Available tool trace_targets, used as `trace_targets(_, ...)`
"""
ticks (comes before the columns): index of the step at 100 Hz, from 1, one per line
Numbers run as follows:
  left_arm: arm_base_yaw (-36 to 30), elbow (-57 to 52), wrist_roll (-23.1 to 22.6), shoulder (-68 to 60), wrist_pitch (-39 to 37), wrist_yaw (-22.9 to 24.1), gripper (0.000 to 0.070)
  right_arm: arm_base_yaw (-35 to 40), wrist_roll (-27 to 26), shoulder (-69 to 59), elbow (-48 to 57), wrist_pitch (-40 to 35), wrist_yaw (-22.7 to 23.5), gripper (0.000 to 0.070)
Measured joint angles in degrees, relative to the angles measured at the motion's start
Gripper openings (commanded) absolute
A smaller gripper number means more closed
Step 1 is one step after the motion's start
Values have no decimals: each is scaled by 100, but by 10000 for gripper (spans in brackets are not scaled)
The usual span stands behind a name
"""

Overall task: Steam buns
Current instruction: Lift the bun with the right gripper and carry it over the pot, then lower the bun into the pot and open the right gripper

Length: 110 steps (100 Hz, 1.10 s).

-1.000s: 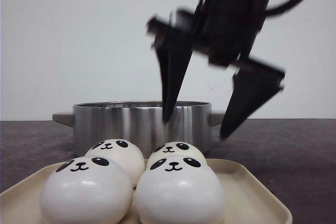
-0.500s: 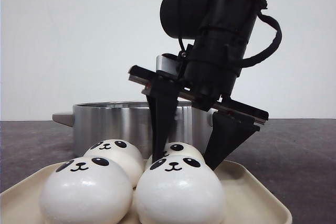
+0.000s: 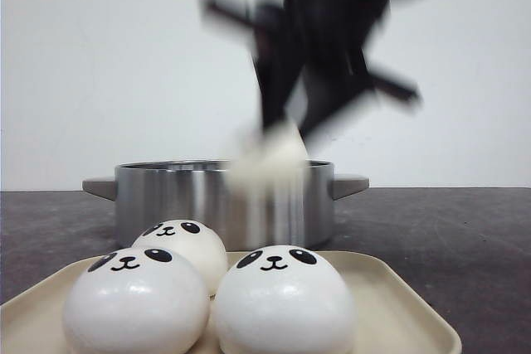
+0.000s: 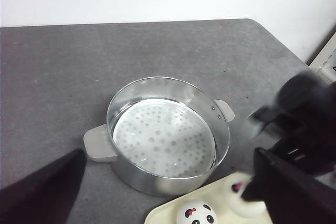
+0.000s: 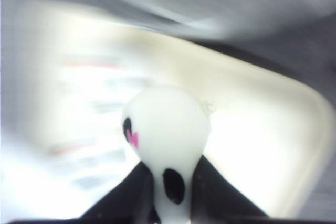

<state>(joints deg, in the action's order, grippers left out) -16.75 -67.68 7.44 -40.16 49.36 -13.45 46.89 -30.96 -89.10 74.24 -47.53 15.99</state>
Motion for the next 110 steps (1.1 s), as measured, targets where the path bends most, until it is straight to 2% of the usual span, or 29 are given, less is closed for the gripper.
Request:
trace_targets(12, 0, 0, 0, 0, -13, 2, 625, 103, 236, 433, 800, -234, -46, 6)
trace_targets(32, -7, 0, 0, -2, -76, 4, 625, -201, 997, 280, 1803, 83, -975, 6)
trace_targets(53, -42, 0, 0, -33, -74, 7, 625, -841, 1410, -662, 1899, 461, -979, 6)
trace_targets(79, -42, 0, 0, -35, -66, 9, 625, -1231, 1467, -1963, 1891, 1141, -859, 6)
trace_targets(110, -42, 0, 0, -103, 107, 9, 625, -1484, 1464, -2811, 1880, 1484, -850, 6)
